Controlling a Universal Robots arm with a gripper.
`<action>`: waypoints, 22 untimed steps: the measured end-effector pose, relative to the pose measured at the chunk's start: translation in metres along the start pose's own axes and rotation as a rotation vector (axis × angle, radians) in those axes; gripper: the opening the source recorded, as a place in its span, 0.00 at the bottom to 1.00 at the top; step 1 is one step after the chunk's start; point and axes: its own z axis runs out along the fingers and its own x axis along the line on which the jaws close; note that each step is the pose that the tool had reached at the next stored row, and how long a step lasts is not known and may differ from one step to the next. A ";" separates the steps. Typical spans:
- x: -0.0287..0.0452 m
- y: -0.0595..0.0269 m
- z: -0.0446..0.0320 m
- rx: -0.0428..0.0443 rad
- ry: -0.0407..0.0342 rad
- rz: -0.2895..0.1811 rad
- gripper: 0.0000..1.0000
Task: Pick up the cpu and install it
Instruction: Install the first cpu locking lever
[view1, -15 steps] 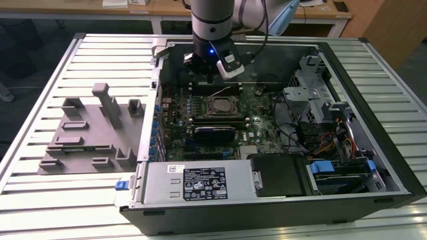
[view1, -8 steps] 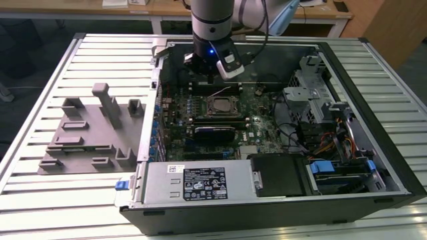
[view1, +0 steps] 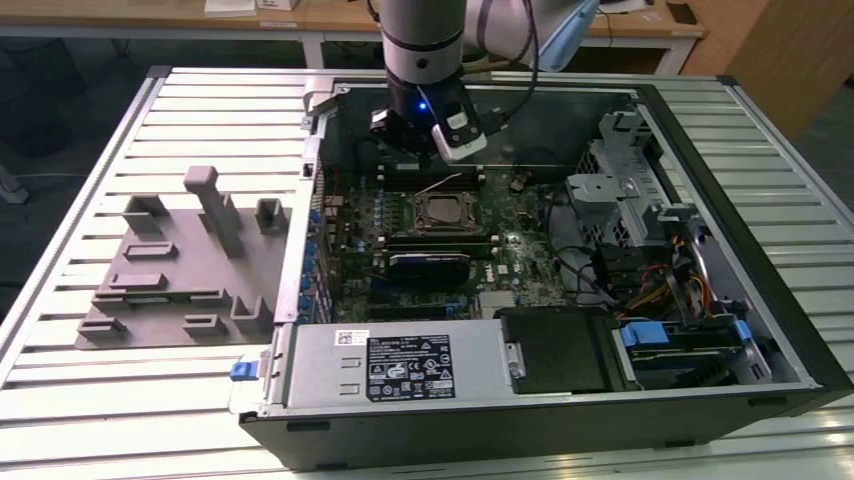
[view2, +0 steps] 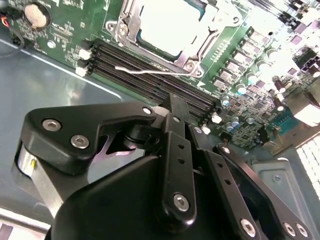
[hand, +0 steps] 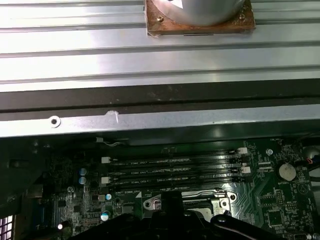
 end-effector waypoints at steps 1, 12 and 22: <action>0.0000 -0.0001 0.0004 0.0023 -0.0041 0.004 0.11; -0.0007 -0.0015 0.0067 0.0258 -0.0352 0.035 0.11; -0.0095 -0.0007 0.0114 0.0770 -0.0471 0.056 0.11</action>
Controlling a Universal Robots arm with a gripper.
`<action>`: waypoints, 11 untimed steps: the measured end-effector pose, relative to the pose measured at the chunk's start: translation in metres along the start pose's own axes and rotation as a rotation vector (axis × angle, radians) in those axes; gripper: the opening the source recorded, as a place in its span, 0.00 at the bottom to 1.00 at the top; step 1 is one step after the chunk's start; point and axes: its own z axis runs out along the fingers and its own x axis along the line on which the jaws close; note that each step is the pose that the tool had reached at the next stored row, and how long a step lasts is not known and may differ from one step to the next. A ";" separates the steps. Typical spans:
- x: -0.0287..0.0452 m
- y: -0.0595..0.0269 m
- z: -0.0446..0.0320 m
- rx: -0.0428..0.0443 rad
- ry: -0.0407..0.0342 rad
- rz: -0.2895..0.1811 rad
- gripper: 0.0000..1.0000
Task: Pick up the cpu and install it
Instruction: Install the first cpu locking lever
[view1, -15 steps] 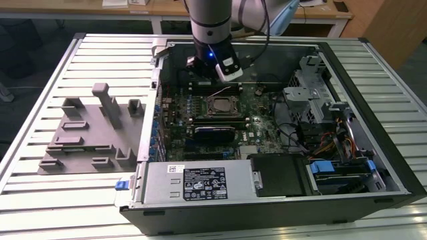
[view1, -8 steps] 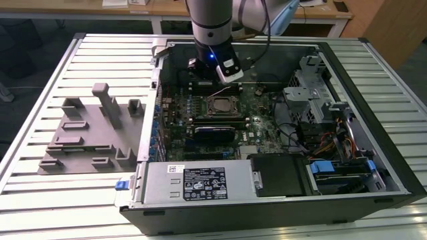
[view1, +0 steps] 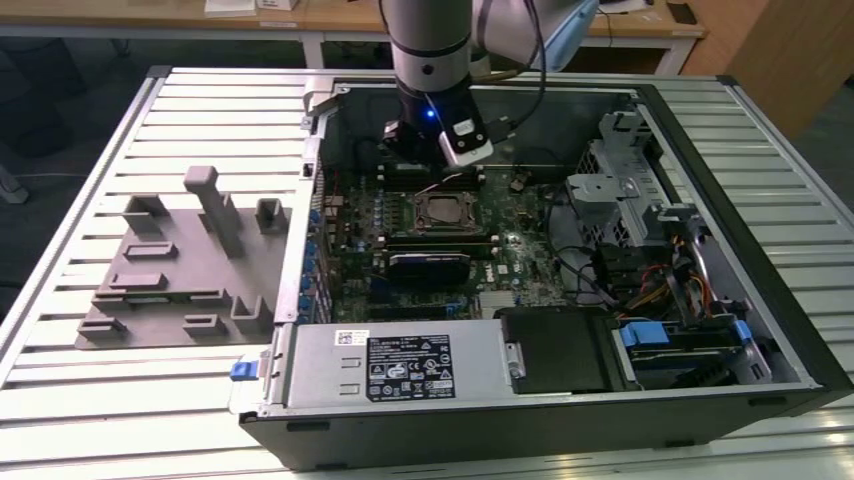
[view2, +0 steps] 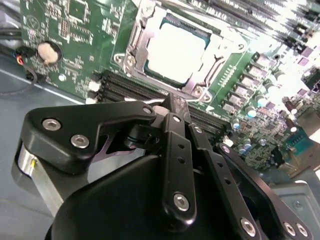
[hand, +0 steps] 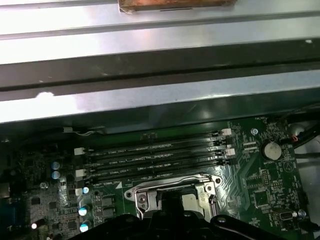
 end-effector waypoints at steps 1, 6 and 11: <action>-0.0011 0.0003 0.0004 0.0058 -0.0012 0.002 0.11; -0.0058 0.0023 0.0024 0.0310 -0.0066 0.009 0.11; -0.0090 0.0034 0.0044 0.0362 -0.0090 0.021 0.11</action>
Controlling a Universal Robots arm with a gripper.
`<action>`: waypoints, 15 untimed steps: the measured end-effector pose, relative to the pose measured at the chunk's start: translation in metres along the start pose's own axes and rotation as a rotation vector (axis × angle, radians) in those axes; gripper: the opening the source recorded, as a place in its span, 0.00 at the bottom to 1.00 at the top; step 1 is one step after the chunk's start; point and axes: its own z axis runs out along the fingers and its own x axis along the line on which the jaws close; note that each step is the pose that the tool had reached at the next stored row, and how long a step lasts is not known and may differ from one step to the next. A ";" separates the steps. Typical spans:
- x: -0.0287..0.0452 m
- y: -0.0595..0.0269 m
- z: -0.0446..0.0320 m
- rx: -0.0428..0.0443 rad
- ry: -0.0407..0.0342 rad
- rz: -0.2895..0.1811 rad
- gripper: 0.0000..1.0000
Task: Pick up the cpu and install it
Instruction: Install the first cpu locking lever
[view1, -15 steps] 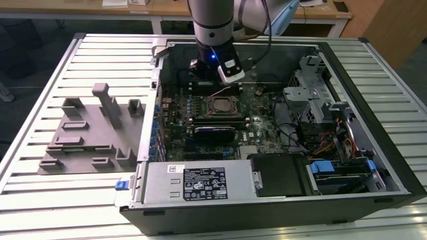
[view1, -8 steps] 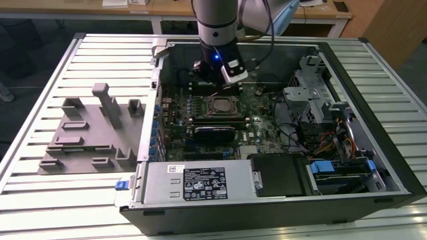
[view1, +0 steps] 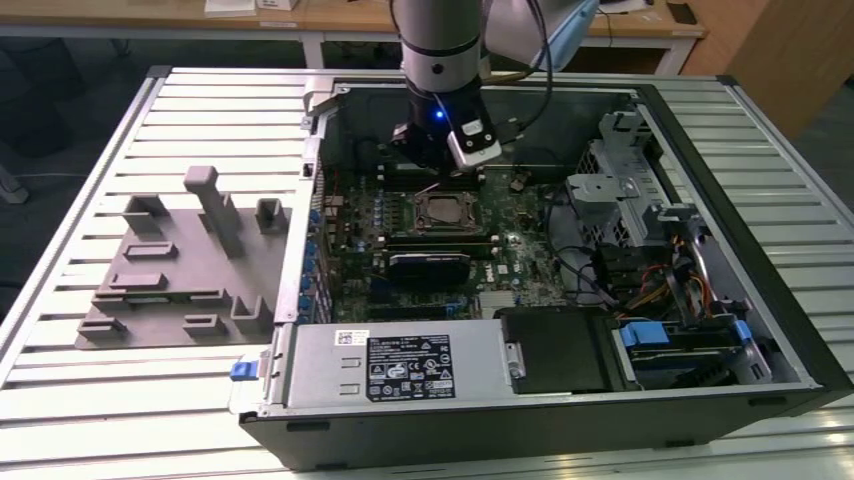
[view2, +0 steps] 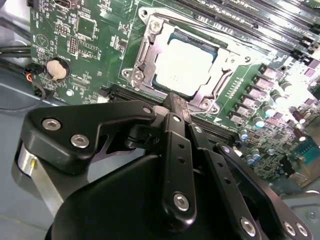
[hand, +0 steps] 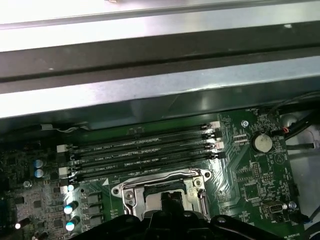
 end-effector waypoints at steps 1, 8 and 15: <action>0.0000 0.0007 0.0004 0.0000 -0.0001 0.001 0.11; 0.0001 0.0054 0.0036 0.0002 -0.0007 0.005 0.11; -0.0003 0.0073 0.0068 0.0006 -0.0012 0.008 0.11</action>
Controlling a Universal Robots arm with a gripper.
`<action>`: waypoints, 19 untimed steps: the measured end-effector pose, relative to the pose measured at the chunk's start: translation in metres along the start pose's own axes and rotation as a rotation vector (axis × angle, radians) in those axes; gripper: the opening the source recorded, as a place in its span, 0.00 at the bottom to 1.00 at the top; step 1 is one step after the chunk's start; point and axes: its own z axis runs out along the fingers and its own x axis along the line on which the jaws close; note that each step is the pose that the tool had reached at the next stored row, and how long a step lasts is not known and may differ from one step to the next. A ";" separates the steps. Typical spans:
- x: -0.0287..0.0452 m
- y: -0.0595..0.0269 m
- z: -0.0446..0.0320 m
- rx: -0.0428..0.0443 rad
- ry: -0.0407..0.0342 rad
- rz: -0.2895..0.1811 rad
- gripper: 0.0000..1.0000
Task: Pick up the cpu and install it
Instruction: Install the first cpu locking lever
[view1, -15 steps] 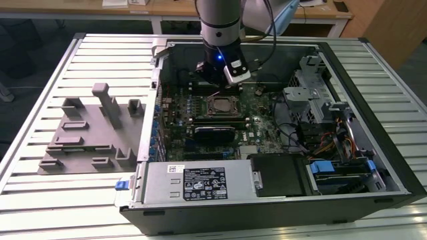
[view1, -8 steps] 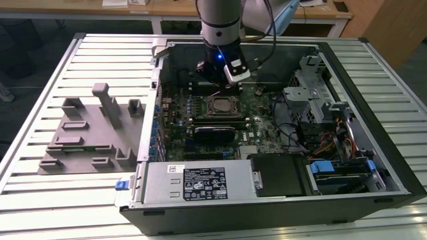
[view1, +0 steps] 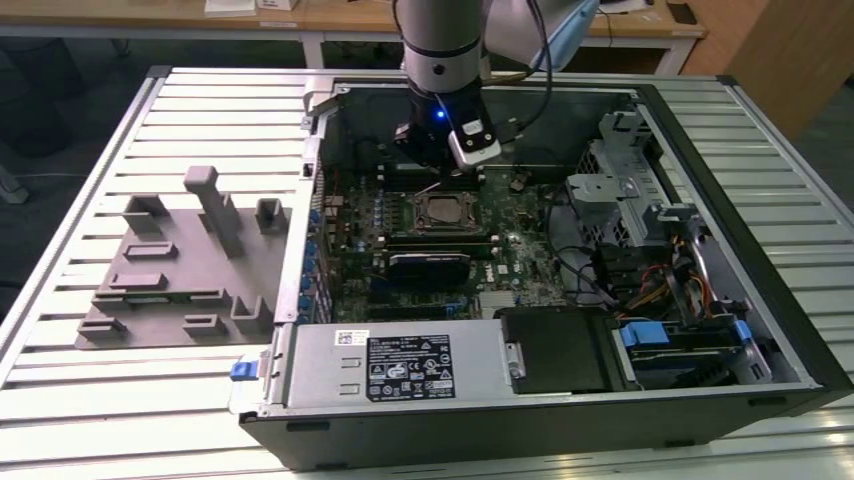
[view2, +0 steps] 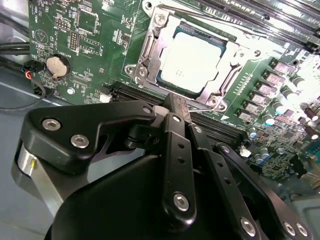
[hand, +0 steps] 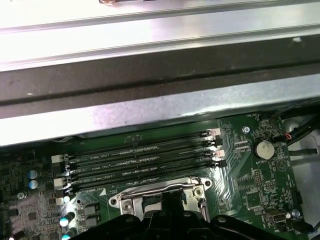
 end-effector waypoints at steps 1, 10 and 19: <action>0.0001 0.0003 0.0005 0.0000 -0.0001 0.000 0.11; 0.0011 0.0030 0.0052 -0.0006 -0.0077 0.007 0.11; 0.0027 0.0090 0.0090 -0.0013 -0.0170 0.017 0.11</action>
